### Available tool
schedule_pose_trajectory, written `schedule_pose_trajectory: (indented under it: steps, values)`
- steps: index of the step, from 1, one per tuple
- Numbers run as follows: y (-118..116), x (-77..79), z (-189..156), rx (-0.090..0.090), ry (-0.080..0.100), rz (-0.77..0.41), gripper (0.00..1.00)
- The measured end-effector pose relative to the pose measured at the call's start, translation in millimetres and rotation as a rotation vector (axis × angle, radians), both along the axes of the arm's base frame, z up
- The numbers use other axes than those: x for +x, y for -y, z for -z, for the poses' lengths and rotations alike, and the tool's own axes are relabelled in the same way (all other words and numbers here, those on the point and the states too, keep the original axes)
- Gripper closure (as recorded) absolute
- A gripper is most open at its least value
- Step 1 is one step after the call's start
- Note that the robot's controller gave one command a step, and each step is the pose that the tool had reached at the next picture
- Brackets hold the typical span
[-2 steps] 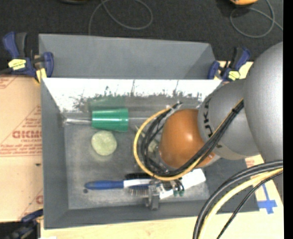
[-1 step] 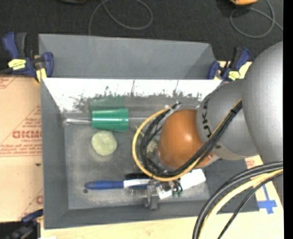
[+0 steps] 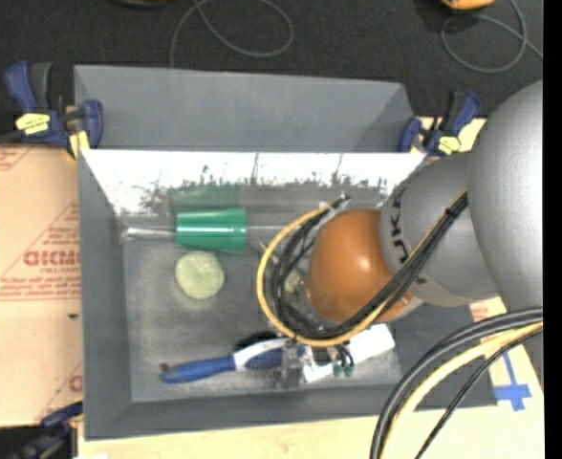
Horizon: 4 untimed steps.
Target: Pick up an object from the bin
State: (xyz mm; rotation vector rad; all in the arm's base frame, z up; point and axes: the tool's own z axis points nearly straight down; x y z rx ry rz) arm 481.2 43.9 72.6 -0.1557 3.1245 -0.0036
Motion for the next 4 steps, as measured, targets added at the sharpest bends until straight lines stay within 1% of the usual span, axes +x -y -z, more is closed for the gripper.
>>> schedule_pose_trajectory:
  steps: [1,2,3,4]
  values:
    - [0,0.0,0,0.000,0.000,0.000,1.00]
    - [0,-1.4,-4,0.000,-0.006,0.000,1.00]
    - [0,-3.4,-25,-0.001,-0.014,0.000,1.00]
    - [0,-1.1,-46,0.000,-0.006,0.001,1.00]
